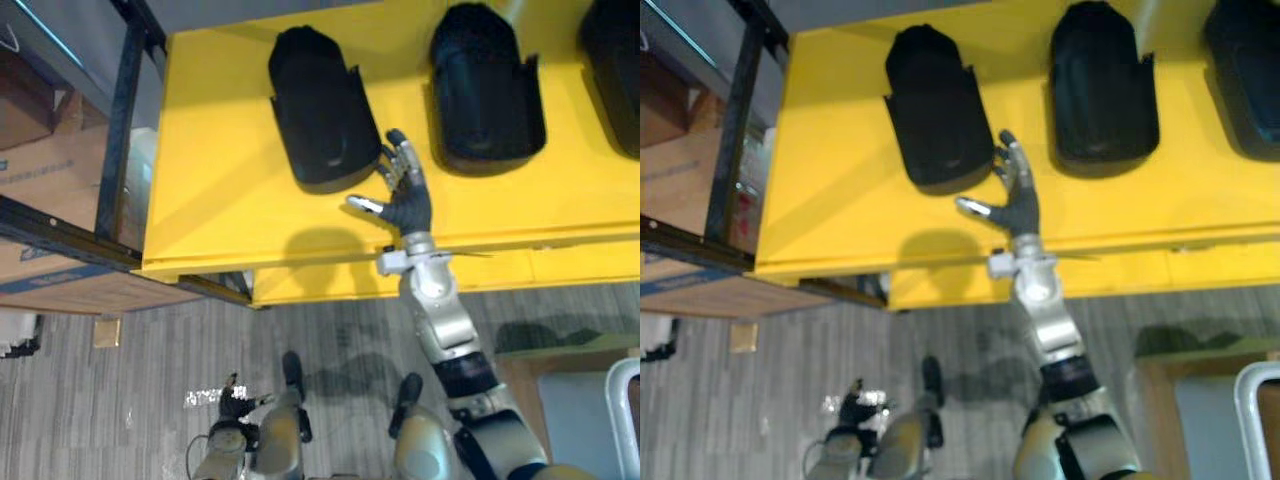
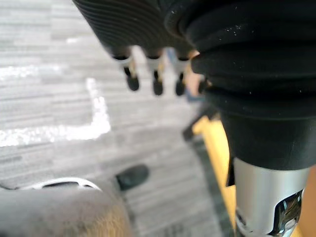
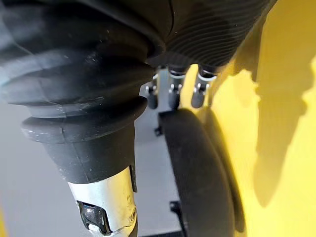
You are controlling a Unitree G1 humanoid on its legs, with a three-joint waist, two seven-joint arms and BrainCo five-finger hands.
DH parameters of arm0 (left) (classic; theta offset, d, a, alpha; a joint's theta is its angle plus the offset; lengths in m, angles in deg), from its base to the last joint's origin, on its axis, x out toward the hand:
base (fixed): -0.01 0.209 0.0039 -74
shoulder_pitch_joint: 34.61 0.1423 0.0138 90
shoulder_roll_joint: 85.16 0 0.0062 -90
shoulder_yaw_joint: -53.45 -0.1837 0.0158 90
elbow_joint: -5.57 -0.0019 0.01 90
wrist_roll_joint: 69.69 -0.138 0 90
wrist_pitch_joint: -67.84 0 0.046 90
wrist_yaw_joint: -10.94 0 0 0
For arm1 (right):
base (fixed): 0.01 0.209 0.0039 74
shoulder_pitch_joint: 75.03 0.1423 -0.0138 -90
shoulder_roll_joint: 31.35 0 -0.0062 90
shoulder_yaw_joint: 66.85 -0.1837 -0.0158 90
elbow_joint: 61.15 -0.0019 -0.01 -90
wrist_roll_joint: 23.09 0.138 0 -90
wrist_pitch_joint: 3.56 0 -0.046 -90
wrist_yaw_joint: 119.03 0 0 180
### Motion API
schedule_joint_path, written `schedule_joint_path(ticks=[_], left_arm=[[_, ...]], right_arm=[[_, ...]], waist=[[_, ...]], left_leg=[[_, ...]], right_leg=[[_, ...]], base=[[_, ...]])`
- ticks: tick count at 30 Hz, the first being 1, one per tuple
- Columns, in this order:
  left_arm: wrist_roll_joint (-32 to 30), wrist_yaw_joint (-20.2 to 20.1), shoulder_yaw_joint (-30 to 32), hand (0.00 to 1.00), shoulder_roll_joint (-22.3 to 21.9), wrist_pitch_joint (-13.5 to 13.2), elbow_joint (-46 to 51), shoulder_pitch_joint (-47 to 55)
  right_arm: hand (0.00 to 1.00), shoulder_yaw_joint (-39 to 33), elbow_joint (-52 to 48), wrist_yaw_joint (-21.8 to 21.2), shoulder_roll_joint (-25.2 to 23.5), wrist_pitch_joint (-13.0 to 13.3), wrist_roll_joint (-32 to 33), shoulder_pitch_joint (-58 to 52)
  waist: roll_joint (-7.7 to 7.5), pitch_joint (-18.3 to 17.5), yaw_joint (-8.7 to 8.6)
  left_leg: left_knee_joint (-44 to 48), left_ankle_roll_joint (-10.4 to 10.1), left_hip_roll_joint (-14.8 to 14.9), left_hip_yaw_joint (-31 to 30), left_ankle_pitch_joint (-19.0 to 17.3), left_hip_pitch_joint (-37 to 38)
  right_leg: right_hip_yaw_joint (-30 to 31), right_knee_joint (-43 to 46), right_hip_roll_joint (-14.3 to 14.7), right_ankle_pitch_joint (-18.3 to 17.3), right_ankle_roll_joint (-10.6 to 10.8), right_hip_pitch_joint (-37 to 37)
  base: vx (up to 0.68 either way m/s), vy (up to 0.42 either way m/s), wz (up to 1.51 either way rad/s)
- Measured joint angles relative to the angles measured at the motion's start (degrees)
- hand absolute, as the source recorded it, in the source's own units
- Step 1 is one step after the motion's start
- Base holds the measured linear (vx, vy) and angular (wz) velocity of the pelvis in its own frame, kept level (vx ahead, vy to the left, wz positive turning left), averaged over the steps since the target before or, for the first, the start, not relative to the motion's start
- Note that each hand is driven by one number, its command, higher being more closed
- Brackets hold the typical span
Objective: Walk over and take plastic housings, then place them on the shelf
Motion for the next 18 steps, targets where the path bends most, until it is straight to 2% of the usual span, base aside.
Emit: schedule_joint_path(ticks=[18], left_arm=[[0.0, -0.5, 0.0, 0.00, 0.0, 0.0, 0.0, 0.0]], right_arm=[[0.00, 3.0, 2.2, -2.3, 0.5, 0.1, 0.0, 0.4]], waist=[[-0.06, 0.0, 0.10]], left_leg=[[0.0, 0.0, 0.0, -0.2, 0.0, 0.5]], right_leg=[[-0.2, 0.0, 0.0, 0.0, 0.0, 0.6]], base=[[0.00, 0.000, 0.00]])
